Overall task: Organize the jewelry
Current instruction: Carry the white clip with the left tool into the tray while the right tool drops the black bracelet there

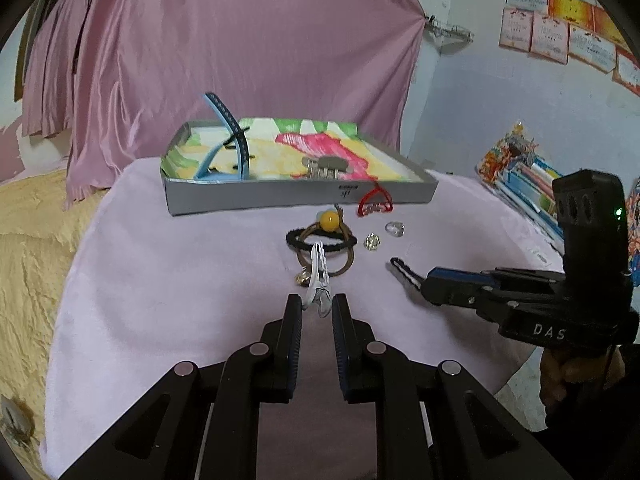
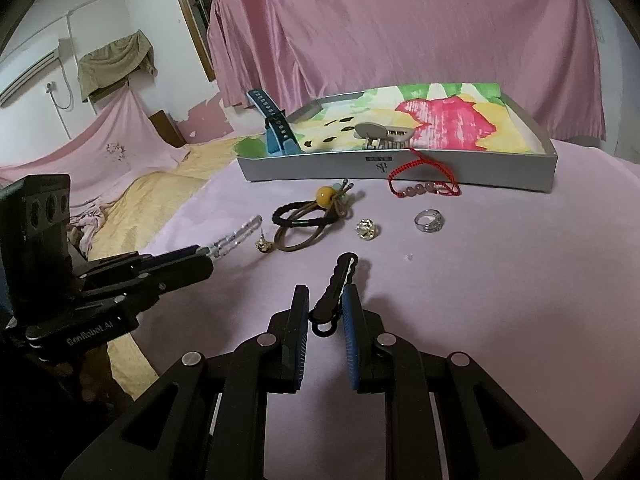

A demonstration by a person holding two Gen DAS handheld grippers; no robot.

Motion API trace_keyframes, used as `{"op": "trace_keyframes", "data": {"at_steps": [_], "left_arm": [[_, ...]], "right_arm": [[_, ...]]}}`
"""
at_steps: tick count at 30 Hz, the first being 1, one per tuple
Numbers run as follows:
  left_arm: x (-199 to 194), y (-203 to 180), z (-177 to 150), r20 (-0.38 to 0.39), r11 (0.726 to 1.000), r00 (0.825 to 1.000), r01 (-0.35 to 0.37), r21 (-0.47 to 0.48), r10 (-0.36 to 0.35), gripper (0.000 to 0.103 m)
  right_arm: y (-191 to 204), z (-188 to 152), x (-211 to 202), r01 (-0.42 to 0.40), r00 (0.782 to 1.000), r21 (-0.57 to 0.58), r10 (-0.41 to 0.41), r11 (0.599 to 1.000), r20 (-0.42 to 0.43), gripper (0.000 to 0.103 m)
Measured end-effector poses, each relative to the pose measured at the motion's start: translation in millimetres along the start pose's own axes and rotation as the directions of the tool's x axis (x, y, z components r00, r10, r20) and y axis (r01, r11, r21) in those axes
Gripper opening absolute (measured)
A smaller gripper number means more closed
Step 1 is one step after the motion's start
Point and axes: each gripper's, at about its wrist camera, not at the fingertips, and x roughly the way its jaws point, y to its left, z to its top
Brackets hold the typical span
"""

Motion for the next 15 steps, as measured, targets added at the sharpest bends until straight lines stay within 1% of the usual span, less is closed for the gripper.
{"op": "trace_keyframes", "data": {"at_steps": [8,11,15], "left_arm": [[-7,0,3,0.042,1.0,0.999,-0.002,-0.011,0.003,0.015],[-7,0,9,0.064,1.0,0.998,-0.001,-0.012,0.002,0.015],[-1,-1,26,0.094,1.0,0.996,-0.004,-0.007,0.005,0.015]], "right_arm": [[-1,3,-8,0.006,0.999,-0.01,-0.006,1.0,0.04,0.015],[-3,9,-12,0.017,0.998,-0.019,-0.016,1.0,0.063,0.015],[-10,25,-14,0.039,0.994,-0.026,-0.036,0.999,0.102,0.015]]}}
